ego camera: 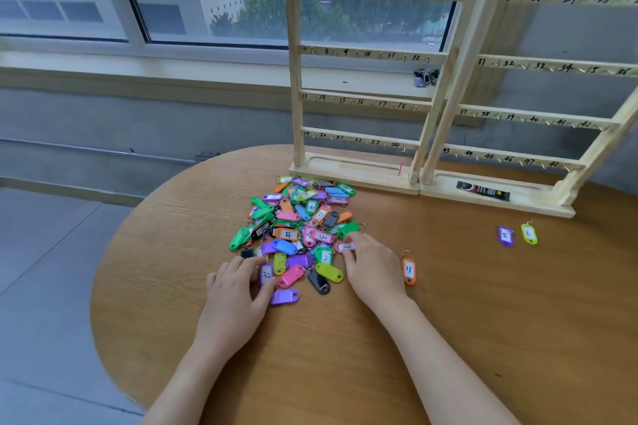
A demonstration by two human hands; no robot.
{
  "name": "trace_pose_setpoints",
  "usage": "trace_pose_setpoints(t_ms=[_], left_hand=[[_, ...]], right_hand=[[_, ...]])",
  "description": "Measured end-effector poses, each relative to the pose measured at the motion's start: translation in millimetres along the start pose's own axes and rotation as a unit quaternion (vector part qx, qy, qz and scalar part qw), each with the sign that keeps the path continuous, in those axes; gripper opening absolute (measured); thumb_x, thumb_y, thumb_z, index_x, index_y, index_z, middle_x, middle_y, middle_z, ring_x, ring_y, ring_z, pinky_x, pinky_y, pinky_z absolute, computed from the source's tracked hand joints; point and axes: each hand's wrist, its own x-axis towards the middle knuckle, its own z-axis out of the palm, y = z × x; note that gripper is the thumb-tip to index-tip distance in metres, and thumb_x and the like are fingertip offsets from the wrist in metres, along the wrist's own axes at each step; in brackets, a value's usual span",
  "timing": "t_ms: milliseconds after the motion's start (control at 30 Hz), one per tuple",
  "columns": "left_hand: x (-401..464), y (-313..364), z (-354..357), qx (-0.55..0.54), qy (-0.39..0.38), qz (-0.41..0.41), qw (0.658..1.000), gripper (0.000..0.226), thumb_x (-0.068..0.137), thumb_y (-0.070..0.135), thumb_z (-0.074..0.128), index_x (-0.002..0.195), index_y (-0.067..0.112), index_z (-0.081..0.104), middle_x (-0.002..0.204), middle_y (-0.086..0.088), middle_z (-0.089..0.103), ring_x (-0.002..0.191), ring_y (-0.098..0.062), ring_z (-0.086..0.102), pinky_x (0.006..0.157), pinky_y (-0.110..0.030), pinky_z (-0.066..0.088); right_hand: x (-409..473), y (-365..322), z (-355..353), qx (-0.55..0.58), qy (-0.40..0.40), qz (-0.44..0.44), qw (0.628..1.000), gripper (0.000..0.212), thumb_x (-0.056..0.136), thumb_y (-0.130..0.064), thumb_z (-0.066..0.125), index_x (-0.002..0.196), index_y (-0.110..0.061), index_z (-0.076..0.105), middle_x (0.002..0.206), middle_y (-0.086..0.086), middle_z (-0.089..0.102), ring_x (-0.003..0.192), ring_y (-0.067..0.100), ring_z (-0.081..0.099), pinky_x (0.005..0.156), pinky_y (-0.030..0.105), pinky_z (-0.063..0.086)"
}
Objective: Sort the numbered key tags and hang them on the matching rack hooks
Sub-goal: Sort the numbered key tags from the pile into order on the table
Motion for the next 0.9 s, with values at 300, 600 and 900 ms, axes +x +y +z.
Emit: trace_pose_setpoints(t_ms=[300, 600, 900], left_hand=[[-1, -6, -5, -0.15, 0.045, -0.026, 0.987, 0.02, 0.089, 0.022, 0.074, 0.095, 0.033, 0.059, 0.074, 0.01, 0.066, 0.073, -0.009, 0.06, 0.08, -0.04, 0.046], [-11, 15, -19, -0.279, 0.12, -0.041, 0.952, 0.024, 0.091, 0.005, 0.071, 0.085, 0.028, 0.066, 0.075, 0.014, 0.07, 0.065, -0.004, 0.057, 0.056, -0.012, 0.038], [-50, 130, 0, -0.345, -0.094, 0.087, 0.93, 0.017, 0.091, 0.017, 0.072, 0.076, 0.023, 0.067, 0.071, 0.007, 0.066, 0.066, -0.005, 0.048, 0.058, -0.013, 0.036]], right_hand=[[6, 0, -30, 0.015, -0.121, 0.042, 0.992, 0.026, 0.1, -0.044, 0.055, 0.108, -0.02, 0.059, 0.104, 0.001, 0.065, 0.098, 0.024, 0.06, 0.078, 0.039, 0.049], [-33, 17, -53, 0.278, -0.107, 0.069, 0.952, 0.028, 0.103, -0.034, 0.054, 0.082, -0.017, 0.062, 0.054, -0.01, 0.061, 0.045, 0.008, 0.047, 0.053, 0.024, 0.039], [-76, 79, -101, 0.331, 0.025, 0.115, 0.936, 0.038, 0.104, -0.023, 0.054, 0.067, -0.016, 0.06, 0.055, 0.0, 0.049, 0.053, 0.009, 0.042, 0.056, 0.022, 0.034]])
